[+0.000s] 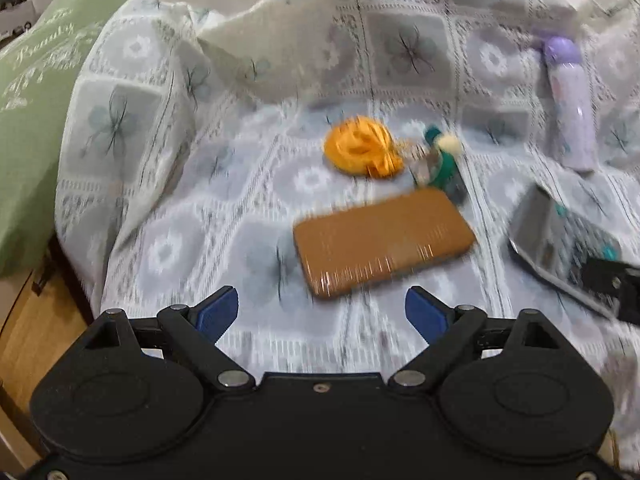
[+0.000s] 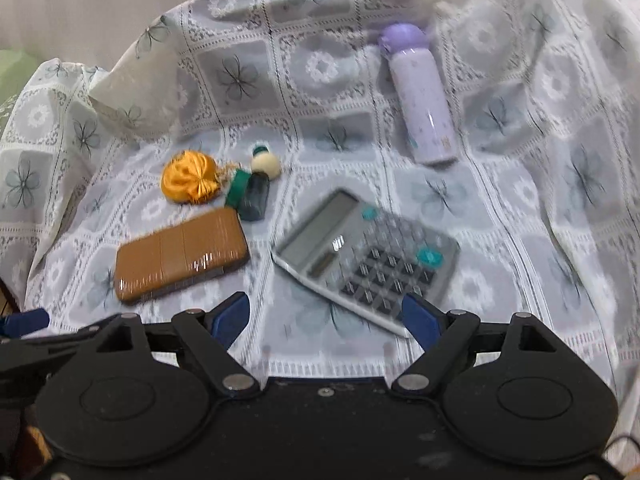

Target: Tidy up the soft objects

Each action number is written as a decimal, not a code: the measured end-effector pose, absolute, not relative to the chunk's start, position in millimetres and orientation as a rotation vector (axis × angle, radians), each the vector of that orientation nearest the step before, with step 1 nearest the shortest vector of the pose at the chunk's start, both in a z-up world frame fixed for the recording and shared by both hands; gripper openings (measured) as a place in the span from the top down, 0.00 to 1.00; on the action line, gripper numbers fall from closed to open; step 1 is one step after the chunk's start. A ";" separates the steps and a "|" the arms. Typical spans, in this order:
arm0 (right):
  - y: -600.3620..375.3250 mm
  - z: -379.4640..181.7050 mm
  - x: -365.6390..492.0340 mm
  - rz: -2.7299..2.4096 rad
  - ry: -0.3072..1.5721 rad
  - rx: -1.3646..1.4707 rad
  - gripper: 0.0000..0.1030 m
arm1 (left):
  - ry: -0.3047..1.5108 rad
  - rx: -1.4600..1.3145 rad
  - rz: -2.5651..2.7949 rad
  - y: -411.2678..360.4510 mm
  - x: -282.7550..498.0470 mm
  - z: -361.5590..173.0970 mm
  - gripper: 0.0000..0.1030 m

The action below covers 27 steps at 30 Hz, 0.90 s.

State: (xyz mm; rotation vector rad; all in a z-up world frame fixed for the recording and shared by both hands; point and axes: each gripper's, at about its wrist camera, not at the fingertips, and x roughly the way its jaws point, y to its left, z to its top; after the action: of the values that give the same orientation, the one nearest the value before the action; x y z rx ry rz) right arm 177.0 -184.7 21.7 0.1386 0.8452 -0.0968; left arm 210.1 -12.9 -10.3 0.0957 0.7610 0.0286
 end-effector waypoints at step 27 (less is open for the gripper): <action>-166.6 -1.0 330.7 0.022 0.895 -0.026 0.19 | 0.809 0.135 -0.077 -11.7 389.9 -40.4 0.13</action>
State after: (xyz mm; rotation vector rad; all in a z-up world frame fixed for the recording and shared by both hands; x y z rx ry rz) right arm 330.7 -166.6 -1.0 -0.0262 0.8952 0.0225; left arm 389.9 -11.7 -40.4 0.1347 0.8086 -0.0772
